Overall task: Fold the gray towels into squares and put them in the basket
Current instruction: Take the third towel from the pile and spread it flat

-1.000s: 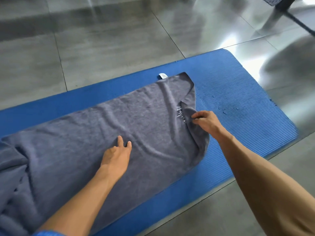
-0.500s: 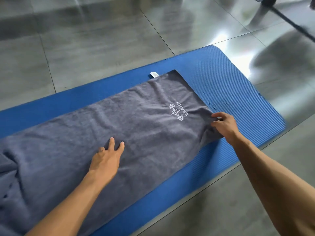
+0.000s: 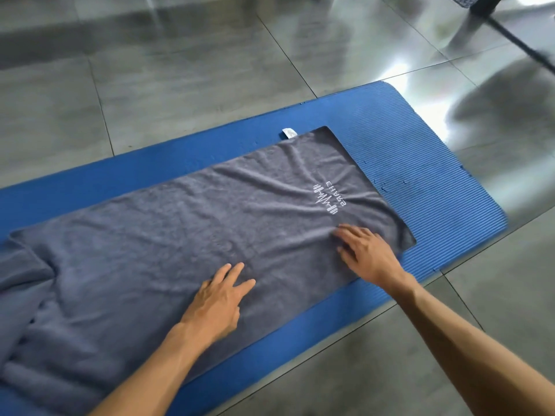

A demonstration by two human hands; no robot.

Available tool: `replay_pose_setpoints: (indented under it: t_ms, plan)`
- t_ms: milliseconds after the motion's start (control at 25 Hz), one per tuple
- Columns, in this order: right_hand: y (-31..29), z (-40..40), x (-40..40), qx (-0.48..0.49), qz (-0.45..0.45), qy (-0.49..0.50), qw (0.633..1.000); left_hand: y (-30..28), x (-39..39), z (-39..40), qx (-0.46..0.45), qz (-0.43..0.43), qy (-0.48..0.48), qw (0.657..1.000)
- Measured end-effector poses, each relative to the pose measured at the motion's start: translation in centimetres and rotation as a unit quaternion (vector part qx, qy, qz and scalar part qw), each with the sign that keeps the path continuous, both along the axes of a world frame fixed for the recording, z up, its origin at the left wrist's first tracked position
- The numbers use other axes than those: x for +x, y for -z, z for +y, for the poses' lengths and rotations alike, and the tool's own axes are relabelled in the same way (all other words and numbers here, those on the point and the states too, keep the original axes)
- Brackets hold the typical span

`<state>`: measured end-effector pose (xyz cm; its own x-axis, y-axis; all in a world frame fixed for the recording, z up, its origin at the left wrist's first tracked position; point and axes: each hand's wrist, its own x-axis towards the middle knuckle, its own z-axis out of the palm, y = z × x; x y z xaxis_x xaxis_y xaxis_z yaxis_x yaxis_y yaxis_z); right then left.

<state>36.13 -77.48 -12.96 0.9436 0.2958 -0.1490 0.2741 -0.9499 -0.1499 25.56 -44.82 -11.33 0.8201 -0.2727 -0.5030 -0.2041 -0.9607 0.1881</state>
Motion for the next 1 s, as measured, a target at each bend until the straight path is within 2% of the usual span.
replay_pose_setpoints:
  t_ms: [40, 120, 160, 240, 320, 360, 400, 480, 560, 640, 720, 800, 920, 960, 1000]
  plan:
    - [0.8, 0.1, -0.7, -0.027, 0.014, 0.036, 0.999, -0.2, -0.2, 0.1, -0.006, -0.006, 0.001, 1.0]
    - [1.1, 1.4, -1.4, -0.061, -0.012, 0.154, 0.986, -0.4, -1.0, 0.4, 0.009, -0.036, -0.035, 0.999]
    - [1.1, 2.6, -1.8, -0.06, -0.028, 0.151, 0.986, -0.4, -1.5, 0.6, 0.032, -0.044, -0.08, 0.995]
    - [1.3, 5.6, -3.0, 0.015, -0.057, 0.037, 0.998, -0.2, -2.2, 1.2, 0.051, -0.028, -0.152, 0.987]
    - [1.3, 9.4, -4.8, 0.082, -0.052, -0.067, 0.993, -0.5, -2.7, 2.1, 0.017, -0.007, -0.151, 0.988]
    - [1.2, 11.0, -5.7, 0.097, -0.044, -0.086, 0.991, -0.8, -2.7, 2.7, -0.008, -0.01, -0.144, 0.989]
    - [1.1, 12.6, -6.5, 0.114, -0.034, -0.092, 0.989, -0.9, -2.8, 3.5, -0.031, -0.026, -0.151, 0.988]
    - [0.9, 17.0, -8.0, 0.145, -0.006, -0.127, 0.981, -1.0, -3.3, 7.1, -0.044, -0.105, -0.234, 0.966]
    - [0.4, 22.0, -9.3, 0.174, 0.03, -0.187, 0.966, -1.6, -4.1, 12.4, -0.047, -0.187, -0.356, 0.914]
    - [-0.3, 26.8, -10.2, 0.195, 0.067, -0.245, 0.947, -2.5, -5.8, 18.5, -0.027, -0.224, -0.44, 0.869]
    - [-1.0, 31.2, -10.9, 0.214, 0.105, -0.268, 0.933, -3.2, -8.1, 24.0, 0.01, -0.202, -0.513, 0.834]
    - [-2.2, 35.5, -11.8, 0.234, 0.155, -0.273, 0.92, -2.8, -10.8, 28.0, 0.01, -0.139, -0.606, 0.783]
    - [-4.2, 41.0, -12.2, 0.235, 0.231, -0.301, 0.895, -1.1, -14.2, 30.9, -0.186, -0.064, -0.725, 0.66]
    - [-4.7, 42.2, -12.0, 0.237, 0.238, -0.308, 0.89, -0.7, -14.8, 31.4, -0.228, -0.059, -0.742, 0.628]
    - [-5.0, 43.3, -11.5, 0.242, 0.242, -0.309, 0.887, -0.5, -15.2, 31.9, -0.247, -0.061, -0.75, 0.611]
